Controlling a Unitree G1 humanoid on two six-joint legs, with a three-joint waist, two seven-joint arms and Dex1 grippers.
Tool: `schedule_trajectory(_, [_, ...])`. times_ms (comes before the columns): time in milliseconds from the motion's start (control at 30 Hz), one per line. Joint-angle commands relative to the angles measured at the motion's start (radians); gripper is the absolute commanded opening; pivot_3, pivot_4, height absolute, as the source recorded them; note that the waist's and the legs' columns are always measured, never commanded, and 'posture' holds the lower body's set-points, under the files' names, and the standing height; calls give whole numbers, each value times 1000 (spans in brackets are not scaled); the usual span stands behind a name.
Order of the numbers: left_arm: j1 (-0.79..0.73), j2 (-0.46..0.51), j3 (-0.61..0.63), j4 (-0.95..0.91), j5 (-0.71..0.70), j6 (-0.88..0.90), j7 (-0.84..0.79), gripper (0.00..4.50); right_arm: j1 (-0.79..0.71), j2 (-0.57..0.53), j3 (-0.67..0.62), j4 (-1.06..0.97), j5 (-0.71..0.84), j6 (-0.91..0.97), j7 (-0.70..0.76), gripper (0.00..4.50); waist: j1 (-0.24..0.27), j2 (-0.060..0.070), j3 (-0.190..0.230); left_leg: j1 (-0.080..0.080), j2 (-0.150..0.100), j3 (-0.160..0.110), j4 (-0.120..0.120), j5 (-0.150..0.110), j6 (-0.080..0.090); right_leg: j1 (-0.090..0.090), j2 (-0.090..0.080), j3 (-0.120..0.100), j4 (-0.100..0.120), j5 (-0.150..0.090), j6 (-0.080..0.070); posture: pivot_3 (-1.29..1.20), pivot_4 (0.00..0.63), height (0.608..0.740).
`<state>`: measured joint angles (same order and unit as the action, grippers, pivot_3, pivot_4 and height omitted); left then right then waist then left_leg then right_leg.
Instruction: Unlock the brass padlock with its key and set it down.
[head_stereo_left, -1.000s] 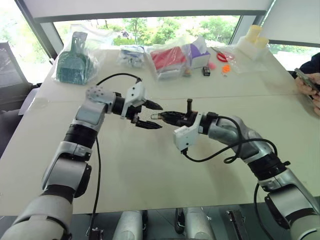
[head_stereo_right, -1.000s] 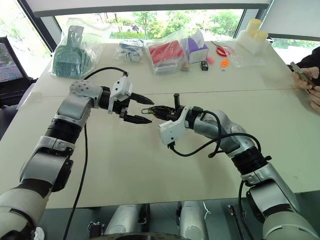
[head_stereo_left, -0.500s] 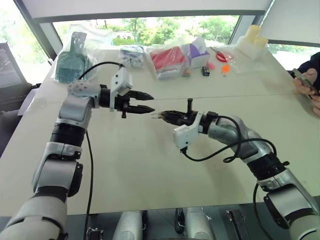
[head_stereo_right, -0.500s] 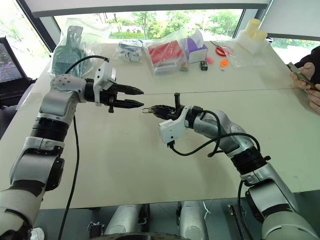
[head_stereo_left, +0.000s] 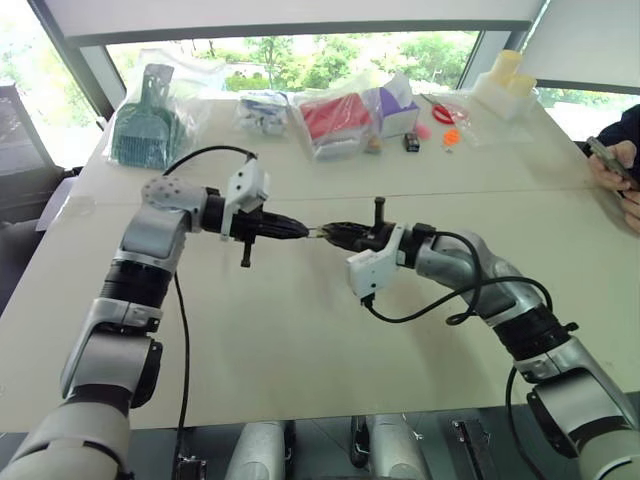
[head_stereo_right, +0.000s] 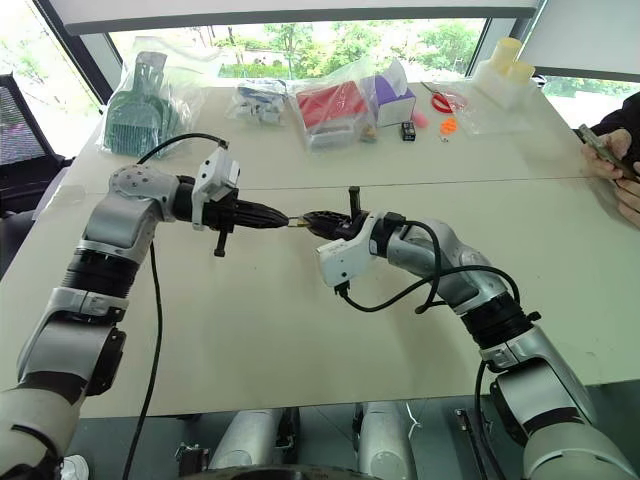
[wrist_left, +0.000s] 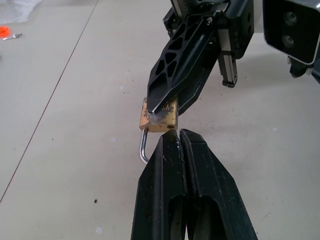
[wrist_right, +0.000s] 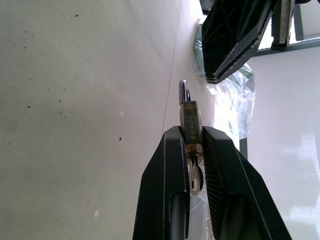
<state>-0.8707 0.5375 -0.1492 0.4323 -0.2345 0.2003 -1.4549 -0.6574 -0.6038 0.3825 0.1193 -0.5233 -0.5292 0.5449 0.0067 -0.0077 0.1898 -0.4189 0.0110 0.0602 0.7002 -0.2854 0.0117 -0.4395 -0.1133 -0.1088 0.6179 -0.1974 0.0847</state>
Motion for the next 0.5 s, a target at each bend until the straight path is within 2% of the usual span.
schedule_trajectory(33, [-31, -15, -5, 41, 19, -46, 14, 36, -10, 14, -26, -47, 29, 0, -2, 0, 1, 0, 0, 0, 0, 0, 0, 0, 0, 0, 0, 0, 0, 0, 0, 0, 150, 740])
schedule_trajectory(500, [-108, -76, -4, 326, 109, -244, 101, 36, -3, 22, -31, -68, 43, 11, 10, 0, 0, 0, 0, 0, 0, 1, 0, 0, 0, 0, 0, 0, 0, 0, 0, 0, 150, 740])
